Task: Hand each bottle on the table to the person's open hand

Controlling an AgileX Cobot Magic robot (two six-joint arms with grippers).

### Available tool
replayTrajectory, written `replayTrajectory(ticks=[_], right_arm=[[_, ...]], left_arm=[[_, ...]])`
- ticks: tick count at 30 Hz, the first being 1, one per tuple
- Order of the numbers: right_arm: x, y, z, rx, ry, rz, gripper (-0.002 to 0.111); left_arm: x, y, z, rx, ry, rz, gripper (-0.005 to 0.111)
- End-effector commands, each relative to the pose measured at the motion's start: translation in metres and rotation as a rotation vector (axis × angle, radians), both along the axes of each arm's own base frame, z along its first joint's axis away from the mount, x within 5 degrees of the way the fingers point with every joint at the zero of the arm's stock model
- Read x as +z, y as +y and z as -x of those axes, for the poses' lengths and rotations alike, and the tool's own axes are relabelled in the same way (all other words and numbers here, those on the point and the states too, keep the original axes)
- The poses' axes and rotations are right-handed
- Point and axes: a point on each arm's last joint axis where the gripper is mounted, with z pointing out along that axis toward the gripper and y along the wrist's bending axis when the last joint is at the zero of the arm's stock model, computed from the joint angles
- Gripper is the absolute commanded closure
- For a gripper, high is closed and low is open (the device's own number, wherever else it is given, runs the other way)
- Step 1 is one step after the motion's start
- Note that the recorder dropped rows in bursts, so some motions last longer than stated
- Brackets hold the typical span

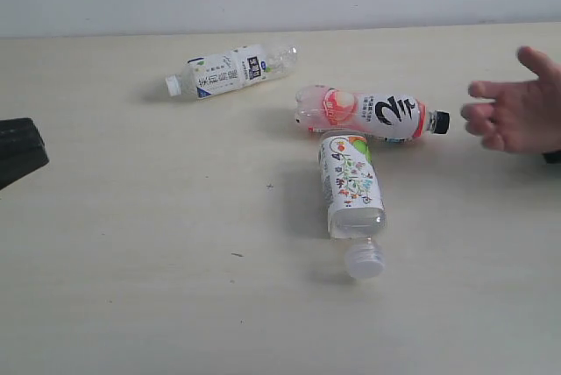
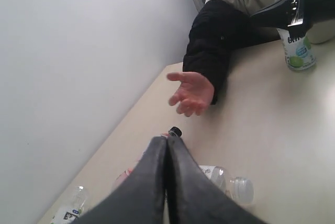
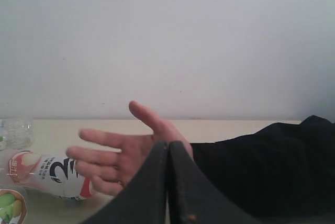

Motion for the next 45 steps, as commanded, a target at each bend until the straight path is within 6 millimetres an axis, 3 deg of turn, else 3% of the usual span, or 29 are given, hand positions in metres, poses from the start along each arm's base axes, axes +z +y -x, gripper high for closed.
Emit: replayTrajectory(ticks=[1,15,20,23,27,31,34,40,45], right_arm=[[-0.001,0.000,0.000,-0.006,-0.003,0.008,0.108],[-0.001,0.000,0.000,-0.006,-0.003,0.008,0.108],[-0.001,0.000,0.000,-0.006,-0.003,0.008,0.108],[-0.001,0.000,0.000,-0.006,-0.003,0.008,0.108],[-0.001,0.000,0.000,-0.006,-0.003,0.006,0.108],[-0.001,0.000,0.000,-0.006,-0.003,0.008,0.108],[-0.001,0.000,0.000,-0.006,-0.003,0.008,0.108],[-0.001,0.000,0.000,-0.006,-0.003,0.008,0.108],[-0.001,0.000,0.000,-0.006,-0.003,0.008,0.108]], left_arm=[[-0.002,0.000,0.001,-0.006,0.005,-0.005,0.105],[0.002,0.000,0.001,-0.013,-0.081,-0.017,0.106],[0.010,-0.011,-0.017,0.044,-0.062,-0.039,0.106],[0.021,-0.018,-0.044,0.152,-0.012,-0.060,0.106],[0.039,-0.019,-0.101,0.365,0.139,-0.074,0.106],[0.044,-0.022,-0.158,0.504,0.305,-0.210,0.106],[0.037,-0.031,-0.200,0.553,0.401,-0.319,0.106],[0.027,-0.059,-0.269,0.570,0.407,-0.458,0.107],[-0.003,-0.079,-0.322,0.552,0.432,-0.656,0.107]])
